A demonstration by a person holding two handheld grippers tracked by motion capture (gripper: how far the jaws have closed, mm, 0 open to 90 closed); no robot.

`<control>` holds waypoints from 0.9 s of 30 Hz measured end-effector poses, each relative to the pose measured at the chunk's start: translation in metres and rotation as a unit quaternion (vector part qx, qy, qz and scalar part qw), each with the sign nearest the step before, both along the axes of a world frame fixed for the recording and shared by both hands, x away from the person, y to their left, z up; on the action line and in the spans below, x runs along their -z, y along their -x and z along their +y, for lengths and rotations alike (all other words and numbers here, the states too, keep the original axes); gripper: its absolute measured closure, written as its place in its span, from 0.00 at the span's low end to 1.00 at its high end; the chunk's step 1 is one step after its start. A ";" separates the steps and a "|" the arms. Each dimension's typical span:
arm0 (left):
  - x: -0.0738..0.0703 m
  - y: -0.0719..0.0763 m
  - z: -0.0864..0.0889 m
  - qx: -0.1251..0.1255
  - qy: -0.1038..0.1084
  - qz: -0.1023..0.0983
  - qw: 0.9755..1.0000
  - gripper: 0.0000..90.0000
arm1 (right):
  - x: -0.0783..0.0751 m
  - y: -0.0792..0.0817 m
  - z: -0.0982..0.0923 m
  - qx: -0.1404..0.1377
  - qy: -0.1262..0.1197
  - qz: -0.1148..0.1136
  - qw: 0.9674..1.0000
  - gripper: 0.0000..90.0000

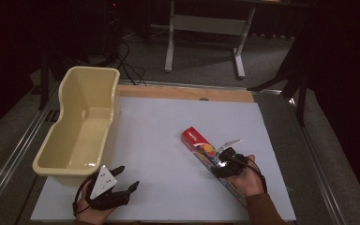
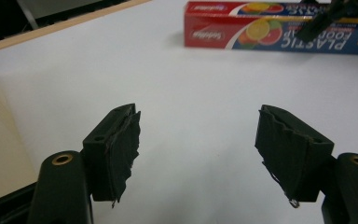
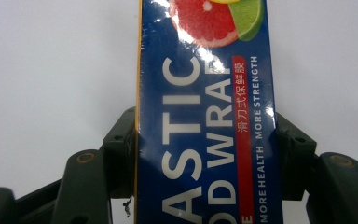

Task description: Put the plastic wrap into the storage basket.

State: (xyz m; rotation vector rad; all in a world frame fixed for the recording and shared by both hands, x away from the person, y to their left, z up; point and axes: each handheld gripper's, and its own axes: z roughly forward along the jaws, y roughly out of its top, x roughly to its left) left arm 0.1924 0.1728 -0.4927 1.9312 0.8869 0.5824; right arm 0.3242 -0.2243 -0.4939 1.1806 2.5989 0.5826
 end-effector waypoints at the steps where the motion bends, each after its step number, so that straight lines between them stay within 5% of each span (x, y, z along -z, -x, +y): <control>1: 0.000 0.000 0.000 0.000 0.000 0.000 1.000 0.33 | 0.000 -0.002 -0.006 0.012 0.004 -0.002 1.000 0.42; 5: 0.000 0.000 0.000 0.001 0.000 0.001 1.000 0.33 | -0.002 -0.011 -0.015 0.035 0.011 0.007 0.999 0.42; 11: 0.000 0.000 -0.001 0.002 0.000 0.001 1.000 0.33 | -0.005 -0.022 -0.006 0.008 0.051 0.037 0.998 0.36; 12: 0.000 0.000 -0.001 0.003 0.000 0.001 1.000 0.33 | -0.005 -0.028 0.001 -0.004 0.073 0.051 0.996 0.33; 15: 0.000 0.000 0.000 0.003 0.002 0.001 1.000 0.33 | -0.004 -0.037 0.007 -0.010 0.089 0.074 0.993 0.33; 21: 0.000 0.000 0.000 0.004 0.002 0.002 1.000 0.33 | 0.001 -0.052 0.008 0.004 0.086 0.132 0.987 0.37; 27: 0.001 -0.001 0.000 0.003 0.001 0.002 1.000 0.33 | 0.001 -0.056 0.012 0.019 0.107 0.155 0.982 0.43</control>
